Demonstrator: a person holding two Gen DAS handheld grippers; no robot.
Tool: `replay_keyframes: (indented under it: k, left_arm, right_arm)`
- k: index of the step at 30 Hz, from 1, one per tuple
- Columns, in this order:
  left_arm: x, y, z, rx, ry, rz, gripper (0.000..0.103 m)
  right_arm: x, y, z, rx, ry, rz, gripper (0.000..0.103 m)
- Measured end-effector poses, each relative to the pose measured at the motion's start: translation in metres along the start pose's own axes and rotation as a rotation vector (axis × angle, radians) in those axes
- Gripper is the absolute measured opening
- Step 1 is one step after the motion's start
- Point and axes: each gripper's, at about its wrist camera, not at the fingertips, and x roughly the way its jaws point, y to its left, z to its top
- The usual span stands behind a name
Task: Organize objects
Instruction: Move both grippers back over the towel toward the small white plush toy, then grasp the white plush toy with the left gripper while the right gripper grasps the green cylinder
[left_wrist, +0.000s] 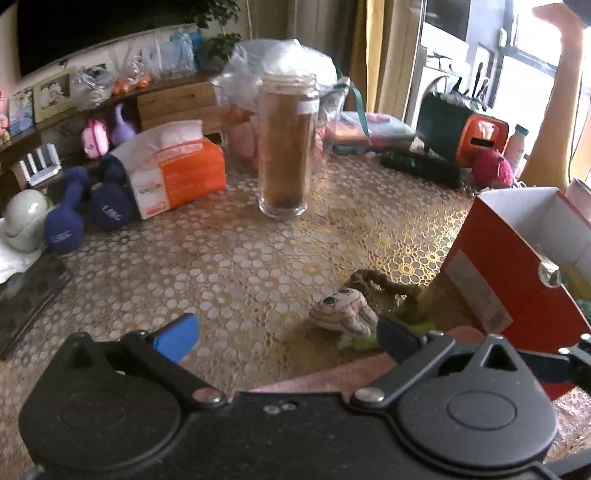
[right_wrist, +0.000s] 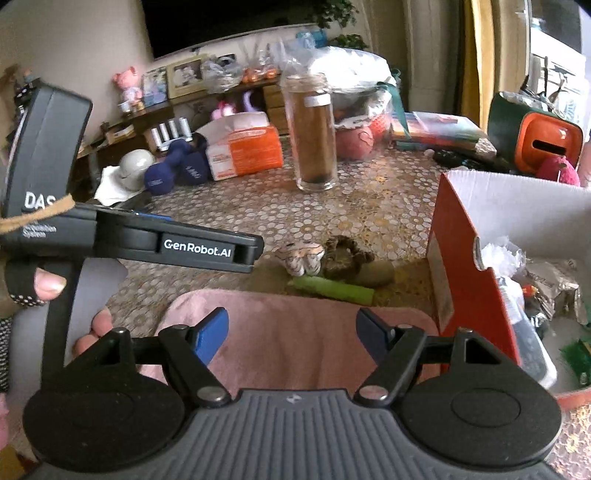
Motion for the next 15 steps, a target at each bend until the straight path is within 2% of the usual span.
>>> replay_keyframes:
  k: [2,7,15]
  left_arm:
    - [0.011,0.003,0.005,-0.021,0.016,-0.007,0.102]
    - [0.036,0.016,0.016,-0.154,0.086,-0.048,0.102]
    - [0.056,-0.007,0.024,-0.024,0.124,-0.067,0.102]
  right_arm:
    - [0.012,-0.003,0.0,0.011,-0.012,-0.027,0.076]
    - [0.042,-0.013,0.0,0.047,-0.008,-0.069,0.076]
    - [0.074,-0.018,0.004,0.103,-0.012,-0.078,0.076]
